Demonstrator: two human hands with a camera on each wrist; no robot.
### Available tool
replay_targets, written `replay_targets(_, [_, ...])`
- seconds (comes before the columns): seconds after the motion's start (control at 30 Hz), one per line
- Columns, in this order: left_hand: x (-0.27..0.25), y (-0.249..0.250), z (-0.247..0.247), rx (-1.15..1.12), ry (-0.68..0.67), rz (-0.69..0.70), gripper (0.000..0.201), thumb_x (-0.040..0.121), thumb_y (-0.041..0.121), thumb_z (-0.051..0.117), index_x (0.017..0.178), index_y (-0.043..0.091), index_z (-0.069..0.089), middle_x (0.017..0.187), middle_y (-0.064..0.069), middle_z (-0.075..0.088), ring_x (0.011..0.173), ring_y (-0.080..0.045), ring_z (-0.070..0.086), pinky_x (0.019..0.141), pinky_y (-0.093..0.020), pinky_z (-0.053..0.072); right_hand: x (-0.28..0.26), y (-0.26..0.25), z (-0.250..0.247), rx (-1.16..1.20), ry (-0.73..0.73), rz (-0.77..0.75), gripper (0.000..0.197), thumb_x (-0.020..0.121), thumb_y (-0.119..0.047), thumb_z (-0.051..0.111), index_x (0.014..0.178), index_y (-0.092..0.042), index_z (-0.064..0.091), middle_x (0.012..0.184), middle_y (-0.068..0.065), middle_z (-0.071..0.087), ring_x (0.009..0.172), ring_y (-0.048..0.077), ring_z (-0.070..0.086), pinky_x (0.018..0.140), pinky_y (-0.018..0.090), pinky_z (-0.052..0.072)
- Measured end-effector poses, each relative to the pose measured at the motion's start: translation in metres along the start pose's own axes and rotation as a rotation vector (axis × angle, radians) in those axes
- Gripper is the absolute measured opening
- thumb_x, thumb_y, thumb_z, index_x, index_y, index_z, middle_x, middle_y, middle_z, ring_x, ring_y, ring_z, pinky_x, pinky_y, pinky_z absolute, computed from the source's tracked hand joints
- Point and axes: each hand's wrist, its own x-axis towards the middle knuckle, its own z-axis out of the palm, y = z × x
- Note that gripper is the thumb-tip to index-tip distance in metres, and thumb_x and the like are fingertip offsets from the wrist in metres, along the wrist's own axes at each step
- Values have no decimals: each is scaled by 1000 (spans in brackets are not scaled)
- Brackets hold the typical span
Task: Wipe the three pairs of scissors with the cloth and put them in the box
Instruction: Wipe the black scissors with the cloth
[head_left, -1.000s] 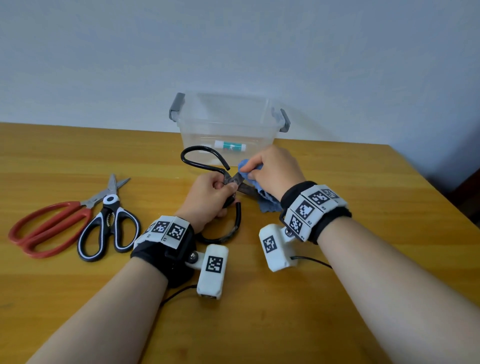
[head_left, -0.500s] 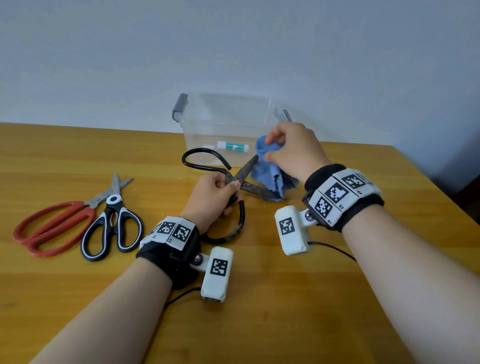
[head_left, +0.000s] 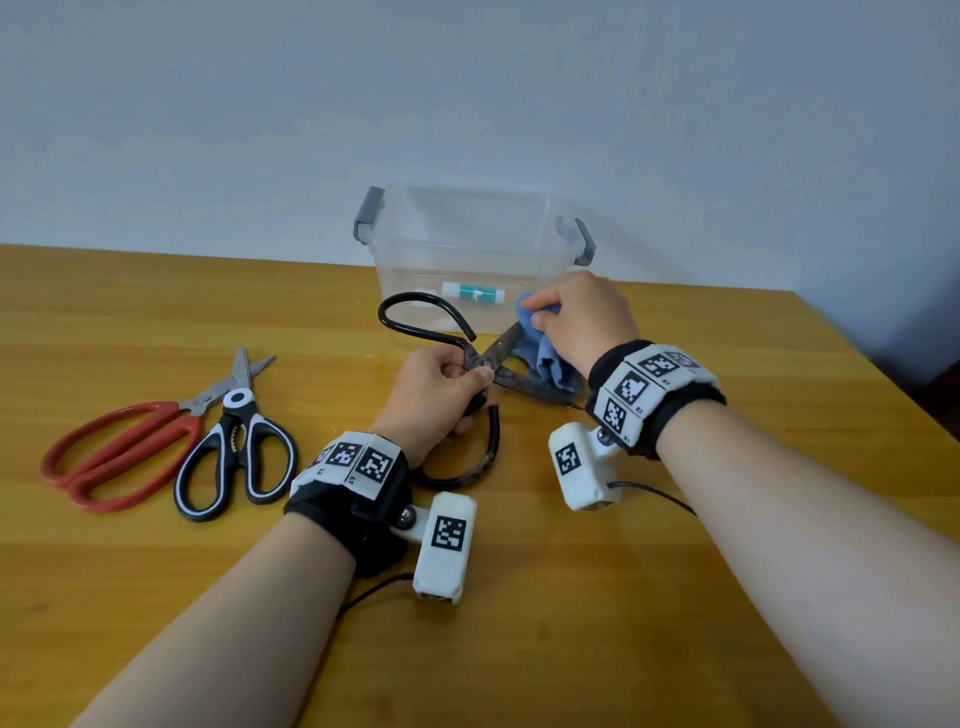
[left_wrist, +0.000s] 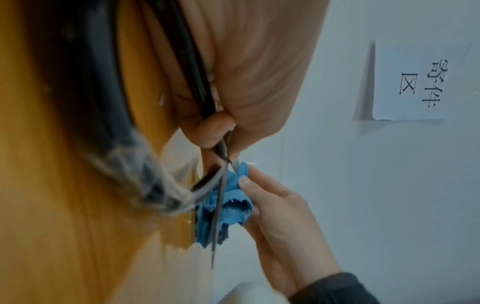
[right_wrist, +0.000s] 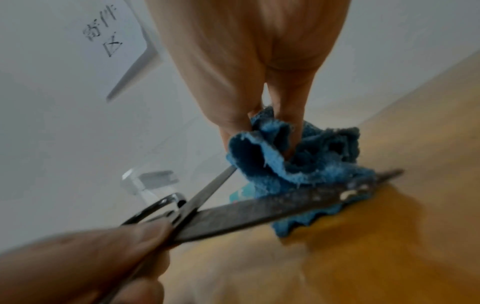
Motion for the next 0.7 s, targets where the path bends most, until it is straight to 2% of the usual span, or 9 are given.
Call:
replay_targets(0.07, [0, 1, 0, -4, 9, 1, 41, 101, 11, 63, 73, 17, 34, 67, -6, 44, 59, -11, 70, 36, -22, 34, 3, -1, -6, 2, 59, 1, 27, 97, -13, 61, 115, -25, 77, 127, -5, 71, 117, 19, 63, 90, 23, 45])
replay_targets(0.17, [-1, 3, 1, 6, 38, -11, 40, 101, 12, 62, 74, 17, 33, 64, -8, 54, 38, -9, 55, 37, -21, 33, -1, -16, -13, 72, 124, -47, 29, 93, -11, 61, 111, -27, 78, 122, -8, 71, 109, 15, 64, 84, 20, 44])
replay_targets(0.23, [-2, 4, 2, -11, 52, -15, 42, 101, 11, 62, 72, 18, 32, 58, -4, 54, 36, -8, 54, 38, -23, 32, -7, -27, -17, 160, 47, -61, 28, 90, -13, 62, 106, -28, 80, 111, -11, 72, 98, 11, 64, 80, 21, 48])
replay_targets(0.3, [-1, 3, 2, -10, 56, -8, 43, 100, 12, 63, 71, 19, 32, 52, 1, 48, 41, -10, 59, 42, -25, 31, -13, -35, -13, 108, -118, -106, 26, 89, -14, 66, 106, -27, 81, 103, -12, 71, 94, 10, 63, 79, 22, 48])
replay_targets(0.33, [-1, 3, 2, -2, 52, -6, 44, 99, 12, 64, 70, 19, 32, 52, 0, 46, 43, -12, 61, 44, -27, 32, -16, -36, -8, 44, -188, -126, 25, 90, -15, 67, 108, -27, 80, 106, -11, 72, 96, 11, 63, 79, 23, 47])
replay_targets(0.4, [-1, 2, 1, 19, 34, 1, 44, 98, 11, 66, 70, 19, 33, 59, -7, 44, 45, -15, 62, 44, -28, 33, -18, -32, 4, -34, -224, -114, 24, 93, -15, 68, 110, -29, 79, 115, -7, 73, 105, 15, 63, 83, 26, 48])
replay_targets(0.43, [-2, 2, 1, 29, 23, 6, 44, 98, 10, 66, 70, 18, 33, 62, -9, 42, 45, -15, 62, 42, -26, 34, -18, -29, 9, -18, -209, -90, 23, 93, -16, 69, 109, -29, 79, 117, -6, 73, 109, 15, 63, 85, 27, 48])
replay_targets(0.57, [-4, 3, 1, 37, 13, 20, 43, 100, 9, 63, 72, 16, 32, 61, -4, 35, 38, -7, 57, 36, -23, 31, -8, -16, 9, 92, -127, -1, 20, 92, -15, 71, 106, -26, 81, 116, -7, 74, 102, 14, 65, 88, 29, 52])
replay_targets(0.7, [-2, 2, -1, 71, 25, 13, 40, 100, 17, 65, 74, 17, 34, 52, 5, 49, 35, -11, 52, 42, -25, 32, 7, -4, -8, -6, 29, 40, 24, 94, -9, 64, 106, -24, 79, 122, -4, 71, 110, 21, 65, 91, 28, 50])
